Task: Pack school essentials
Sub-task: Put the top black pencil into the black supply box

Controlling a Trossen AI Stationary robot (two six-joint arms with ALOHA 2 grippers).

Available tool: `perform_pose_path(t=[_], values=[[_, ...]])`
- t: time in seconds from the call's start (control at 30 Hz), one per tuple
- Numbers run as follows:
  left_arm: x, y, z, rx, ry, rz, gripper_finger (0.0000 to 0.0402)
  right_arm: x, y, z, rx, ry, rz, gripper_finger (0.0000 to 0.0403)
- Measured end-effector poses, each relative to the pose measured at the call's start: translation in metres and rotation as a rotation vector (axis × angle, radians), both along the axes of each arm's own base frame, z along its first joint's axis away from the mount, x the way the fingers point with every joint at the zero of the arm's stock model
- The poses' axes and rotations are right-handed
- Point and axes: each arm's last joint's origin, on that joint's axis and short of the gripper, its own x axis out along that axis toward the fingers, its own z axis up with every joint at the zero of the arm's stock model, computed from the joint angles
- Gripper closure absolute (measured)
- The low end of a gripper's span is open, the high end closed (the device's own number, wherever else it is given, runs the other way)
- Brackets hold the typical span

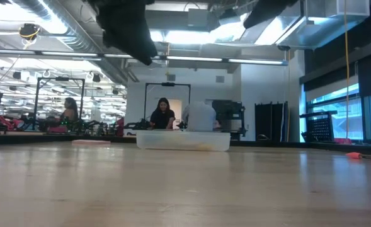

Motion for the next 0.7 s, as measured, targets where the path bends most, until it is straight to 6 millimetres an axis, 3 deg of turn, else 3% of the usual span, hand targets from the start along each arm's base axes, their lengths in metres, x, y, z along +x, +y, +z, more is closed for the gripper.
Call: perform_pose_path(t=[0.13,0.3,0.47,0.6,0.7], values=[[-0.006,-0.012,0.003,0.033,-0.025,0.006,0.0232,0.000,0.002,-0.001,0.103,-0.002,0.022,0.0311],[-0.009,-0.018,0.004,0.066,-0.037,0.004,0.0232,-0.009,0.005,-0.010,0.371,0.114,0.012,0.0311],[-0.009,-0.016,0.004,0.080,-0.038,0.015,0.0232,-0.025,0.008,-0.021,0.504,0.259,-0.167,0.0311],[-0.008,-0.013,0.004,0.081,-0.038,0.026,0.0232,-0.040,0.007,-0.027,0.592,0.350,-0.413,0.0311],[-0.007,-0.012,0.004,0.081,-0.038,0.028,0.0232,-0.049,0.005,-0.029,0.561,0.375,-0.551,0.0311]])
